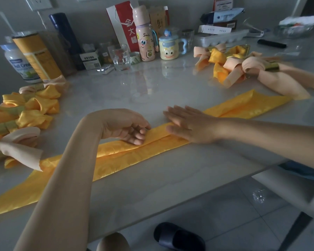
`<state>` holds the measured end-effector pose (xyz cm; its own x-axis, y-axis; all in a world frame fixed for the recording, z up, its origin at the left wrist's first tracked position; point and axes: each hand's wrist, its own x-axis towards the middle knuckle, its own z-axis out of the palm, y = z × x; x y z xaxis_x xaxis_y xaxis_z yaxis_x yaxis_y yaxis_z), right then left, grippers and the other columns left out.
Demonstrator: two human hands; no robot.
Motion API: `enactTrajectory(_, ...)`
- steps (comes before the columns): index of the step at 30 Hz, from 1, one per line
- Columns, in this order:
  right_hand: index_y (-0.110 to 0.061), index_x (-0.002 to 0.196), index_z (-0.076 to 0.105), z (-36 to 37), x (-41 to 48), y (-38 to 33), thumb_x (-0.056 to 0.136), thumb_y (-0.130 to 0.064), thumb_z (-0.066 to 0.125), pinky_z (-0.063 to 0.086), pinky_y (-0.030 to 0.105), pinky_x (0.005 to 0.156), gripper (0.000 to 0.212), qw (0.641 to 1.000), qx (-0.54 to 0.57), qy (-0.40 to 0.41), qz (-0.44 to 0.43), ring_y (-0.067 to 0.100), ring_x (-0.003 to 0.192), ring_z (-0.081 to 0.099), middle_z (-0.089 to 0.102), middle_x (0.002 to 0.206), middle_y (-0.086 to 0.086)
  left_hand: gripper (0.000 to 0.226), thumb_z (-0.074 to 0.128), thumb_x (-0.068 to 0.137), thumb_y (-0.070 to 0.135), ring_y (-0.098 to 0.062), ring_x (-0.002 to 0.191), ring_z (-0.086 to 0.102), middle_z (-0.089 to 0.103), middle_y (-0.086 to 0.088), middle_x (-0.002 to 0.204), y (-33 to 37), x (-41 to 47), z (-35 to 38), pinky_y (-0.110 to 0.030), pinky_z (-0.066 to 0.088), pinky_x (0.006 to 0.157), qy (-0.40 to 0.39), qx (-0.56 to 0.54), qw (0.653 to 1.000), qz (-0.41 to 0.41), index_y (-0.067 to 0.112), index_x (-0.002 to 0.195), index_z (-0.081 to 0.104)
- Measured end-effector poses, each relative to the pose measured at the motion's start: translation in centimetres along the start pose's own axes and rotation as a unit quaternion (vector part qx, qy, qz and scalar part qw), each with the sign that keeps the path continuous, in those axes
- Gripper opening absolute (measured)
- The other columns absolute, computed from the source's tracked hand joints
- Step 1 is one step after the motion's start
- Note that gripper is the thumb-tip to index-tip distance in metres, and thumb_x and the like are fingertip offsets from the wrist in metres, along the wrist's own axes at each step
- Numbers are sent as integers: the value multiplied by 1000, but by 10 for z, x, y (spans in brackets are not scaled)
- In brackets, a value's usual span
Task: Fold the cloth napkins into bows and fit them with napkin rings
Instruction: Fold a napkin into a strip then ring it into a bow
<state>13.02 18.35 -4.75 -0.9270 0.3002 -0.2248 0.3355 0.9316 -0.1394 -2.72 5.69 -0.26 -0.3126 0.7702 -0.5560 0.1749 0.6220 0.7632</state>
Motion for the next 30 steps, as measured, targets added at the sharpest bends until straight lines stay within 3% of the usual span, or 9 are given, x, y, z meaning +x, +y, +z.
enactTrajectory(6, -20, 148, -14, -7, -4, 57, 96, -52, 12, -11, 32, 115, 66, 994, -23, 24, 102, 16, 143, -18, -17, 157, 3, 16, 43, 94, 2, -13, 46, 55, 50, -6, 63, -1, 3, 0, -23, 52, 47, 3, 3, 1000, 1, 0, 91, 59)
enactTrajectory(9, -15, 150, -3, -11, -4, 74, 98, -49, 19, -6, 34, 115, 66, 987, -28, 69, 144, 20, 145, -12, -9, 158, 7, 17, 43, 94, 1, -13, 48, 53, 48, -6, 66, 0, 1, 1, -22, 52, 49, 5, 12, 1000, 3, 1, 91, 59)
enactTrajectory(13, -12, 135, 45, -19, -5, 50, 97, -35, 39, 19, 34, 111, 44, 983, 3, 177, 45, 24, 138, 27, 36, 146, 10, 15, 43, 94, 2, -16, 55, 50, 47, -7, 67, 2, -2, 3, -22, 53, 50, 10, 22, 1000, 6, 1, 90, 58)
enactTrajectory(15, -13, 126, 56, -23, -7, 23, 96, -30, 46, 30, 30, 104, 36, 985, 68, 157, -22, 20, 125, 44, 51, 133, 6, 12, 44, 94, 2, -17, 57, 49, 47, -8, 68, 3, -3, 4, -22, 54, 50, 10, 16, 1000, 5, 1, 92, 56)
enactTrajectory(20, -15, 121, 61, -26, 1, -13, 92, -23, 54, 36, 19, 84, 30, 989, 57, 98, -98, 12, 102, 52, 57, 115, 1, 11, 47, 93, 4, -18, 56, 50, 50, -11, 72, 4, -6, 0, -22, 51, 45, 25, -18, 999, 16, 0, 98, 56)
enactTrajectory(24, -17, 109, 63, -30, 1, -14, 85, -18, 63, 33, 6, 66, 25, 987, 64, 104, -104, 2, 81, 45, 48, 88, -15, 13, 50, 93, 9, -15, 54, 46, 56, -10, 73, 3, -3, -5, -19, 44, 41, 111, -12, 992, 61, 2, 100, 58)
enactTrajectory(27, -22, 90, 55, -23, -4, -16, 79, -11, 61, 34, 15, 65, 16, 982, 43, 134, -127, 9, 79, 44, 43, 81, -12, 15, 51, 93, 10, -15, 55, 48, 58, -8, 72, 1, -1, -5, -20, 40, 47, 146, 29, 987, 57, 2, 104, 59)
enactTrajectory(30, -17, 79, 49, -8, -11, -16, 73, -5, 59, 31, 25, 63, 17, 957, -53, 215, -189, 16, 74, 42, 43, 79, -4, 14, 52, 92, 12, -15, 57, 51, 59, -7, 72, 4, 0, 1, -21, 38, 50, 140, 82, 986, 44, 4, 102, 59)
